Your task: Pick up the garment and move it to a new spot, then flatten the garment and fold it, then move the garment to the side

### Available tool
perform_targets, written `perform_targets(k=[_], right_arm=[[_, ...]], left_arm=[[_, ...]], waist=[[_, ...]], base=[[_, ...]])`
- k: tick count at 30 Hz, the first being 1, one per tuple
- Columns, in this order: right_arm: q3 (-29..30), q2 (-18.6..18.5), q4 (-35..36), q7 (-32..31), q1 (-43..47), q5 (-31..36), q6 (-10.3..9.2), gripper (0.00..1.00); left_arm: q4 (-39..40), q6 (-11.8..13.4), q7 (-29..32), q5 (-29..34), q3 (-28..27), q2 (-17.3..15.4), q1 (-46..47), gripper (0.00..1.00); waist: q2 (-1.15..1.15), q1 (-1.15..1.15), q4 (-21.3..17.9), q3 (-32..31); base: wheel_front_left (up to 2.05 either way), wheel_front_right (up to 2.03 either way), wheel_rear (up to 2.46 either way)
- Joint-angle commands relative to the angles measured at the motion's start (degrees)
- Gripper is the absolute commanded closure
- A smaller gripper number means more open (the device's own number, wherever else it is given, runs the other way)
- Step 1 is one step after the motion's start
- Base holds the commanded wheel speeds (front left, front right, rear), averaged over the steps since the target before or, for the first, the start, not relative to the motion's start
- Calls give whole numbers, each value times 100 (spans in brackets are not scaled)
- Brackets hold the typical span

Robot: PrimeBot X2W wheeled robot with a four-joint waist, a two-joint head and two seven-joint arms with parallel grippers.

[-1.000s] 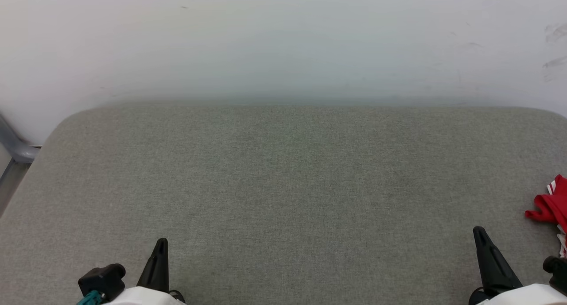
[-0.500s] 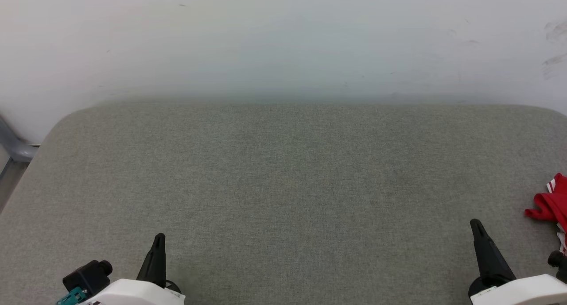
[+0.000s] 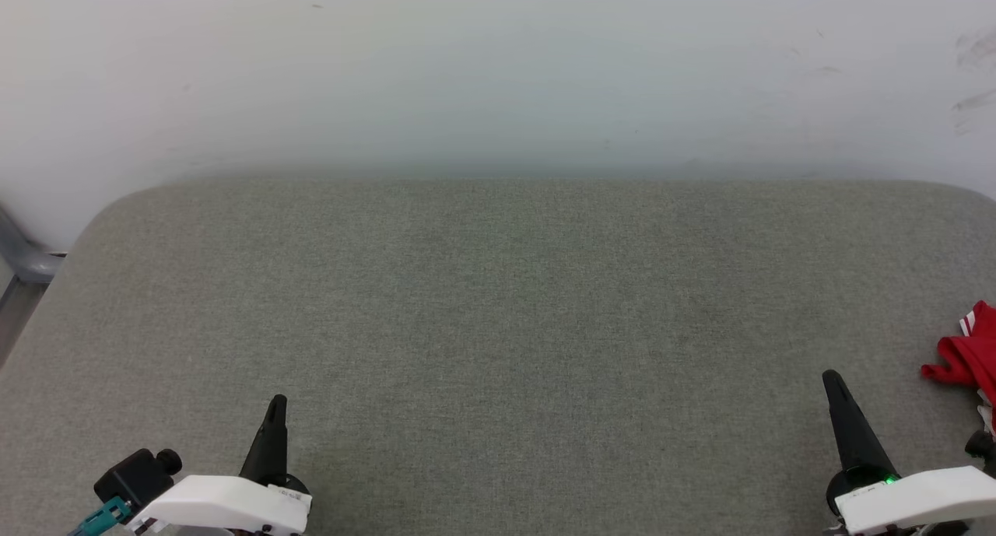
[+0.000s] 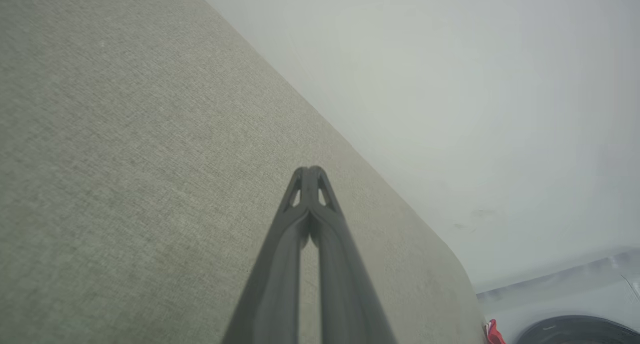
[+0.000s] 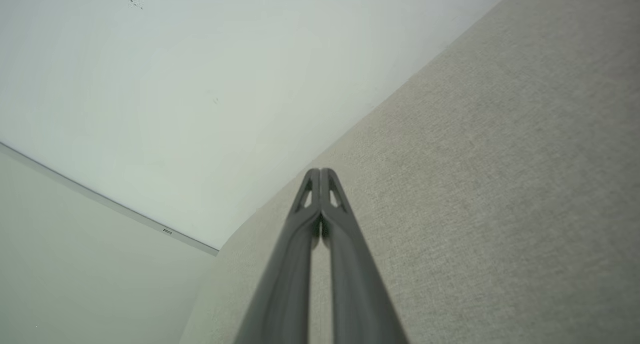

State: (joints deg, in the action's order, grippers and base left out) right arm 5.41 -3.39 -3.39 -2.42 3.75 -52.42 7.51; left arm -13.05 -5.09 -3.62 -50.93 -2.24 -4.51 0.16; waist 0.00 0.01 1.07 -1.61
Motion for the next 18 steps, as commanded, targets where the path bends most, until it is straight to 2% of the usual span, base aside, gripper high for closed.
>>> perform_targets(k=[1, 18], right_arm=[[1, -46, 14, -16, -160, -196, 0, 100], [-1, -48, -296, -103, -422, -1308, -1, 100]], left_arm=[[45, -44, 42, -181, -41, 10, 143, 100], [5, -106, 325, -1311, -154, 51, 299, 100]], waist=[[0, -1, -2, 3], [0, -1, -25, 42]], base=[[0, 0, 0], [0, 0, 0]])
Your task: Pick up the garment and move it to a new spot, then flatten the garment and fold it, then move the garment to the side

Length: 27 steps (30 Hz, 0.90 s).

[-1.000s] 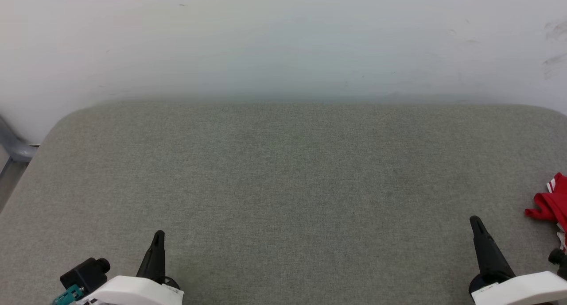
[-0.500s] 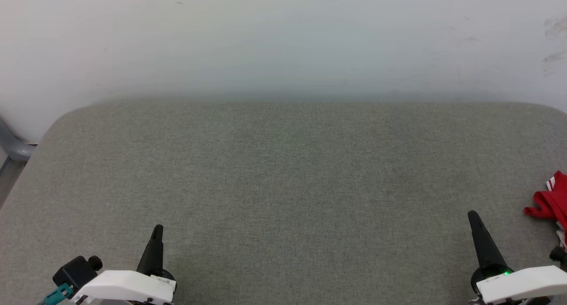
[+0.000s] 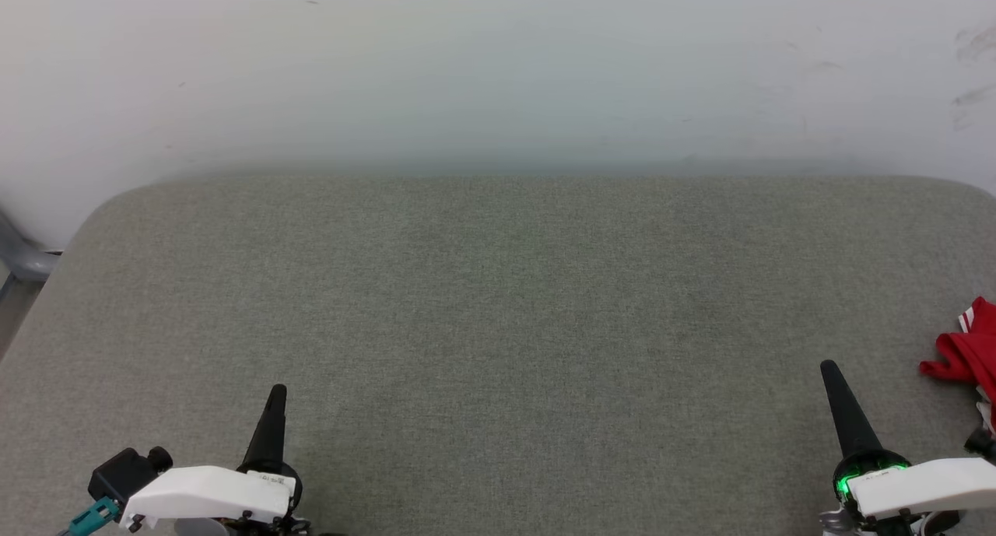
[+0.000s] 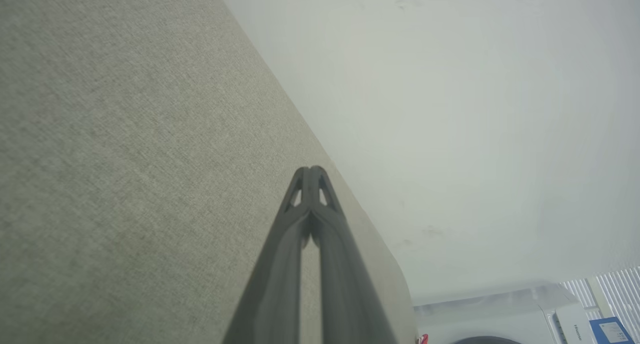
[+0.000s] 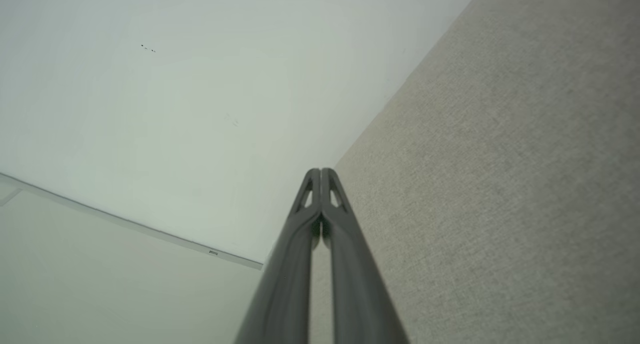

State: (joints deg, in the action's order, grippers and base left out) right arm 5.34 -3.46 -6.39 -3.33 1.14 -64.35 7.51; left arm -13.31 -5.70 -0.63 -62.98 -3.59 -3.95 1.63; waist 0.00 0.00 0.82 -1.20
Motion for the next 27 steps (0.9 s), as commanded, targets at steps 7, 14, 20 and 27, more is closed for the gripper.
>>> perform_targets(k=[7, 14, 20, 27], right_arm=[[7, -40, -91, -42, -227, -466, -1, 100], [10, -38, -200, -73, -320, -853, -2, 100], [14, -34, -285, -104, -401, -1167, -1, 100], [18, -30, -388, -130, -471, -1511, -2, 100]], left_arm=[[17, -59, 113, -464, -56, 6, 189, 100], [2, -86, 212, -863, -100, 22, 246, 100], [-10, -99, 297, -1182, -136, 35, 294, 100], [-24, -119, 383, -1535, -168, 52, 327, 100]], waist=[[0, 0, -9, 15], [0, 0, -19, 31], [0, 0, -27, 45], [0, 0, -37, 61]], base=[[0, 0, 0], [0, 0, 0], [0, 0, 0], [0, 0, 0]])
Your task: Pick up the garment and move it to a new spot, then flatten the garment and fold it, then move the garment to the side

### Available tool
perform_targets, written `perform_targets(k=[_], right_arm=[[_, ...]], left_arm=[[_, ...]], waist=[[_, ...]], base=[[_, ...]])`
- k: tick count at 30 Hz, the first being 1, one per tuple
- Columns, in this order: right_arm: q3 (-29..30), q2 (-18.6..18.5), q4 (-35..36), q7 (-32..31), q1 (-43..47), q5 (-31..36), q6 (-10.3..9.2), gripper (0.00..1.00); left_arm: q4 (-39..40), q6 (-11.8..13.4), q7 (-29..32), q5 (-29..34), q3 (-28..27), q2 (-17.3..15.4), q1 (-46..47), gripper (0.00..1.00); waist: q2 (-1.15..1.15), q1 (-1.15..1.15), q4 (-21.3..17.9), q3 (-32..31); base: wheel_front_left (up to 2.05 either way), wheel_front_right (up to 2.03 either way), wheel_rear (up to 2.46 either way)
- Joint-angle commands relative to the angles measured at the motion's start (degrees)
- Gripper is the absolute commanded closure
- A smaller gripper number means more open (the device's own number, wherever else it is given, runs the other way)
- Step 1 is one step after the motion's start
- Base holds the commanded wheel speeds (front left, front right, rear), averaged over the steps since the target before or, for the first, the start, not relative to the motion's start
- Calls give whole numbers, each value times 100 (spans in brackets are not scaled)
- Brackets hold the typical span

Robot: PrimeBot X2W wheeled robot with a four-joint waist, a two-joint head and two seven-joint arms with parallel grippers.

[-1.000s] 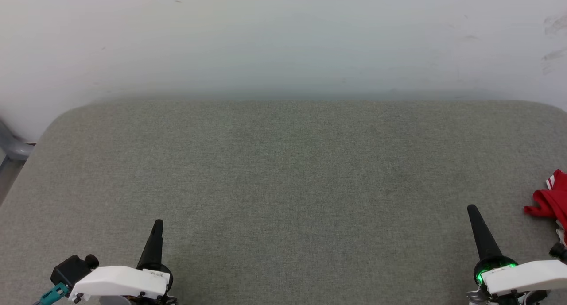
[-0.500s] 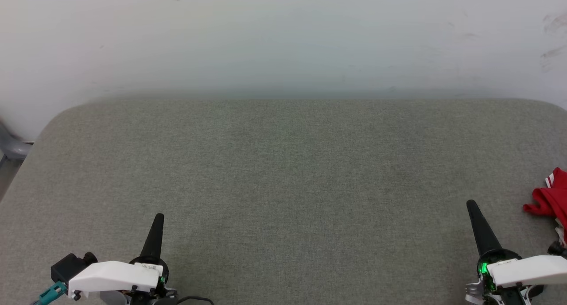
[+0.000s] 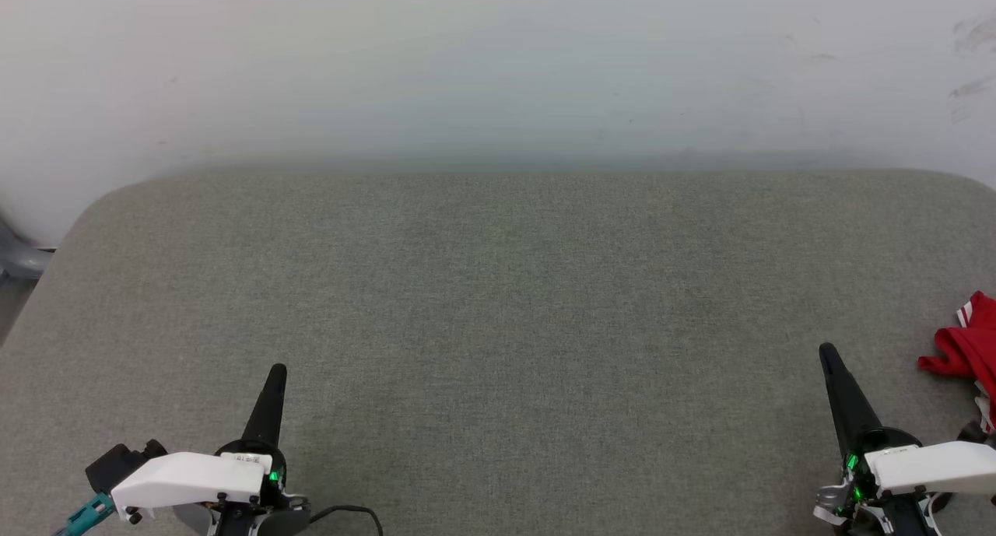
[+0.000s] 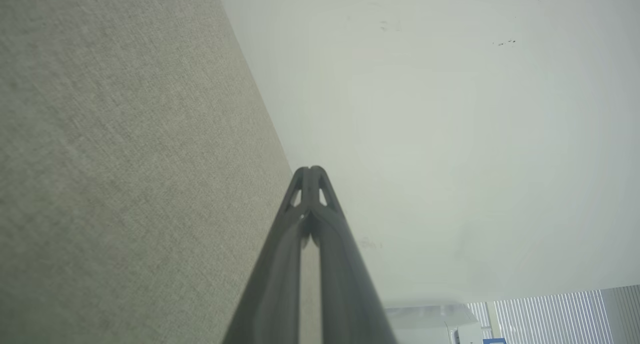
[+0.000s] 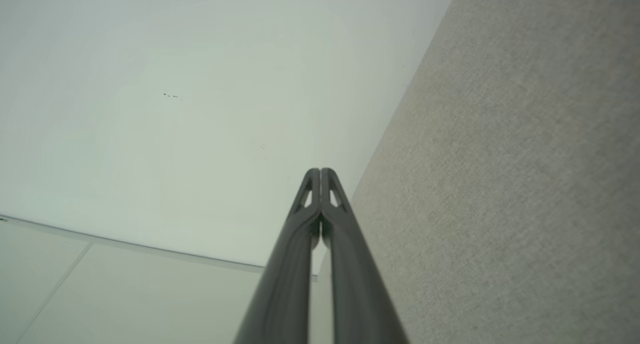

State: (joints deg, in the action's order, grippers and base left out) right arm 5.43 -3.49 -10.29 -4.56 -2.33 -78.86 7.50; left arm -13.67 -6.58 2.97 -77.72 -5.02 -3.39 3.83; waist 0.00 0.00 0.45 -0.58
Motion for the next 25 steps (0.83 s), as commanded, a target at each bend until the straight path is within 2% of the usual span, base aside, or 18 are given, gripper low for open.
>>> perform_targets(k=[1, 25], right_arm=[[10, -26, -10, -12, -140, -108, -1, 100], [26, -7, -305, -104, -377, -1144, -1, 100]], left_arm=[[10, -35, 36, -113, -30, -3, 116, 100], [-31, -92, 300, -1182, -140, 45, 252, 100]], waist=[[0, 0, -1, 2], [0, 0, -34, 57]], base=[[0, 0, 0], [0, 0, 0]])
